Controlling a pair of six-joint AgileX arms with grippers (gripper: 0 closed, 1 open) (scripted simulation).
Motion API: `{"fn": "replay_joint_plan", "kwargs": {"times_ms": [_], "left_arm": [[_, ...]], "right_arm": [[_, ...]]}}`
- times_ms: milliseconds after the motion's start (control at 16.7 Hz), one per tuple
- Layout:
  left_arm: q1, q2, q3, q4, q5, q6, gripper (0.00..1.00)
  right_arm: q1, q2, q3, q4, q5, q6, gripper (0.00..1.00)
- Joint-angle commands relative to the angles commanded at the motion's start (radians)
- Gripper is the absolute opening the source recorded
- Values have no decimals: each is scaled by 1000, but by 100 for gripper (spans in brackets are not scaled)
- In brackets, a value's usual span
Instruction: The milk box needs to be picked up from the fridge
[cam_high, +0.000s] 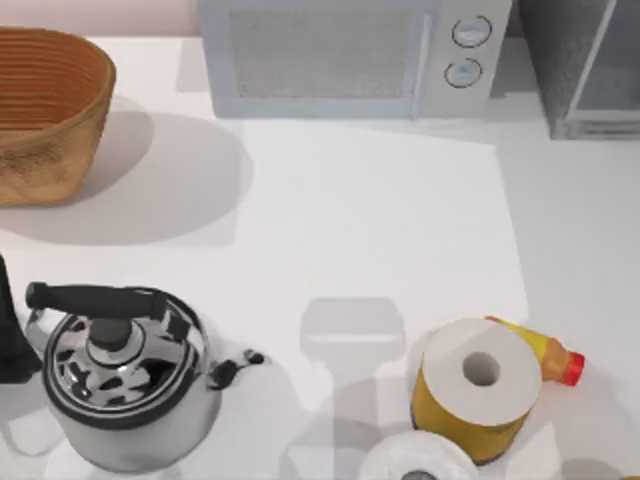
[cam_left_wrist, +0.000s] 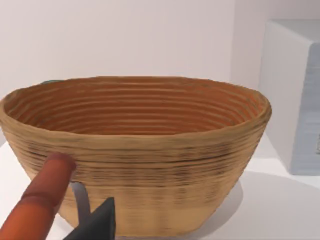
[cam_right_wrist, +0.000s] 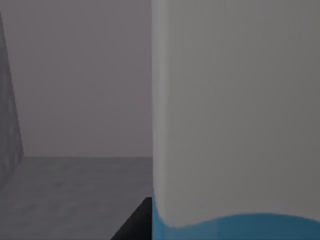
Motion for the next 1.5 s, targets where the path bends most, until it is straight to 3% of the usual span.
{"fn": "replay_joint_plan", "kwargs": {"times_ms": [1020,1500], "left_arm": [[0,0,0,0,0,0,100],[0,0,0,0,0,0,100]], "right_arm": [[-3,-124,26,-154,-3,4,0],[-29,-257,-185,-76,-30,5,0]]}}
